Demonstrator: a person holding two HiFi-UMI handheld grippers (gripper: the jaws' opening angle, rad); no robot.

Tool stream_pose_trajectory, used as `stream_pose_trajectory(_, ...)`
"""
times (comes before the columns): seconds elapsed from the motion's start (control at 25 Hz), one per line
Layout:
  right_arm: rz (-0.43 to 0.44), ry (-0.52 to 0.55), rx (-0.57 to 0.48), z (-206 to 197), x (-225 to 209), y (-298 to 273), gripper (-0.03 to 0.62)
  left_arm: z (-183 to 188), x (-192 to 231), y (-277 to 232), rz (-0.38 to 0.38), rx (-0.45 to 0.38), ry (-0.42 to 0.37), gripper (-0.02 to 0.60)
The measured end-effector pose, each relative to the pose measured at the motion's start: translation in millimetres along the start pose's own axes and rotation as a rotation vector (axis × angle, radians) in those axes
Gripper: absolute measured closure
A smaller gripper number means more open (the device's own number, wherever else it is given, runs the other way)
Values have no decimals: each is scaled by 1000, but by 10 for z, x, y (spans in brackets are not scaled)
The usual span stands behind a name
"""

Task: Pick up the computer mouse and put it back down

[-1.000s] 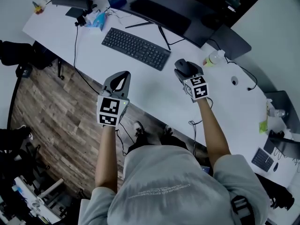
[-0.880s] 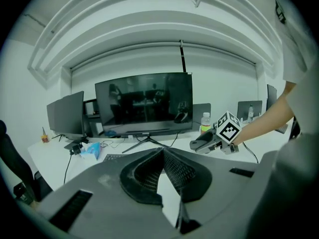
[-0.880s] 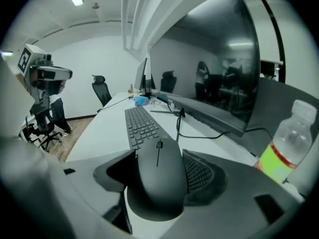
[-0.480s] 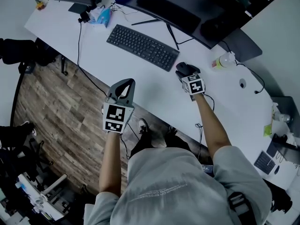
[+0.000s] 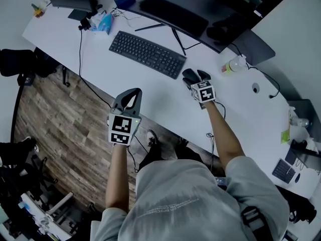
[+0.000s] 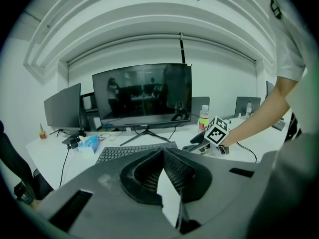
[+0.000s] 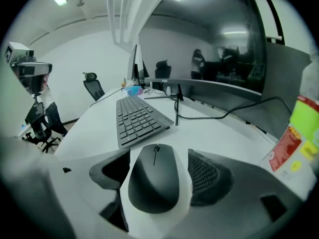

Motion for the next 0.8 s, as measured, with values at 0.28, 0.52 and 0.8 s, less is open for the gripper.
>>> stream_pose_trajectory(0.28, -90, -20, -163, 503, -305, 816, 336, 256, -42, -137, -22, -62, -14, 571)
stream_pose_trajectory(0.52, -125, 58, -332, 1234, -400, 1931, 522, 696, -24, -209, -40, -140, -58, 571)
stream_pose_trajectory(0.8, -218, 164, -456, 1806, -289, 2916, 592, 1303, -118, -142, -65, -236, -145, 571)
Point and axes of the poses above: the fingertips, and each gripper's own axes: y backward along the fingers, x to its left, z out of its top, the point moved 1 cm from there along y, backward along the fingers, and after that the axes turned 3 degrees about -x, right-handed, at the moved point
